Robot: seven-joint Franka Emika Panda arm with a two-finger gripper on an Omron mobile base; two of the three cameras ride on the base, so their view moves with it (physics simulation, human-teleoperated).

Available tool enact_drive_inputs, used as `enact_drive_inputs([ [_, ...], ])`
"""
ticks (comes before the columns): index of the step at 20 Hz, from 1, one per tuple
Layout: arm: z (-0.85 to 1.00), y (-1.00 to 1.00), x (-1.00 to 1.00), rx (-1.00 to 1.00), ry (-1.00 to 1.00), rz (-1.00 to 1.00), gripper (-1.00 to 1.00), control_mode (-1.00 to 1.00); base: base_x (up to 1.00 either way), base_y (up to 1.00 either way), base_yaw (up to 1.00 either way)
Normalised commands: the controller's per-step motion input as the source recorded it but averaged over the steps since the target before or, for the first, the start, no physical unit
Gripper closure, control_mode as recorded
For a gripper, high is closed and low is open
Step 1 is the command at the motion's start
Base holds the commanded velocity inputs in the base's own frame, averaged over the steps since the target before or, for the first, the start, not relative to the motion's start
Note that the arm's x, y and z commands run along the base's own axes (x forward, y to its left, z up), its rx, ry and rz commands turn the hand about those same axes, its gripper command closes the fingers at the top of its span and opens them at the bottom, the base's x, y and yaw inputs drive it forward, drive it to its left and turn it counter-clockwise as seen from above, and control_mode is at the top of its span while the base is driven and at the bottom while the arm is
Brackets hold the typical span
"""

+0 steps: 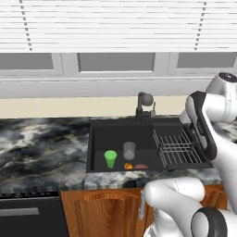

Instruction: Pick the cup and glass cup and place them in the sink. Then turn on the water.

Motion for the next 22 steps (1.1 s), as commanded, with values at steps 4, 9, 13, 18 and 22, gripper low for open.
enact_drive_inputs([
  [4, 0.00, 0.00, 0.12, 0.03, -0.26, -0.10, -1.00, -1.00, 0.00, 0.00, 0.00],
  [9, 0.00, 0.00, 0.17, 0.06, -0.32, -0.06, -1.00, -1.00, 0.00, 0.00, 0.00],
  [13, 0.00, 0.00, 0.14, 0.06, -0.36, 0.00, -1.00, -1.00, 0.00, 0.00, 0.00],
  [18, 0.00, -0.07, 0.03, 0.07, -0.27, 0.08, -1.00, -1.00, 0.00, 0.00, 0.00],
  [22, 0.00, 0.02, 0.00, 0.03, -0.19, 0.19, -1.00, -1.00, 0.00, 0.00, 0.00],
])
